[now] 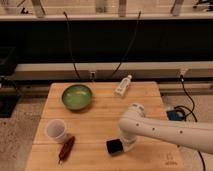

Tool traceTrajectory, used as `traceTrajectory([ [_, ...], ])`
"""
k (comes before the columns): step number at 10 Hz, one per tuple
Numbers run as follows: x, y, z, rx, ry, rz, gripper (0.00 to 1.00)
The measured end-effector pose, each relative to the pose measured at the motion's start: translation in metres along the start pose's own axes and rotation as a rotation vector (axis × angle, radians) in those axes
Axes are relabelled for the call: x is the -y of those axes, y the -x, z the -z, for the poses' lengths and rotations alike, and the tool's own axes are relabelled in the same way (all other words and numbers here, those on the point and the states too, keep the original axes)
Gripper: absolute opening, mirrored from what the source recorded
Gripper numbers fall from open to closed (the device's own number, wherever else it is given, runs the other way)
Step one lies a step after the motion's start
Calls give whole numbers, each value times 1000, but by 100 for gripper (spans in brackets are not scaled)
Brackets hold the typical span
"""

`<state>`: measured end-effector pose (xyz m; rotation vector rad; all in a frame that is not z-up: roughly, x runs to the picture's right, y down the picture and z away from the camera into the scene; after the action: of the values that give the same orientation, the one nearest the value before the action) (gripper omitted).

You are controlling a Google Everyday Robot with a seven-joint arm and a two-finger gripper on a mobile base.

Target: Place the eraser on the white sponge

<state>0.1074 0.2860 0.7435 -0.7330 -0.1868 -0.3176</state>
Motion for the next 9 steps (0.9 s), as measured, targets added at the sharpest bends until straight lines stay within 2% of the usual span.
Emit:
traceTrajectory([
  [3,7,-5,8,-6,-1,-21,1],
  [9,24,-38,34,-15,4,-59,1],
])
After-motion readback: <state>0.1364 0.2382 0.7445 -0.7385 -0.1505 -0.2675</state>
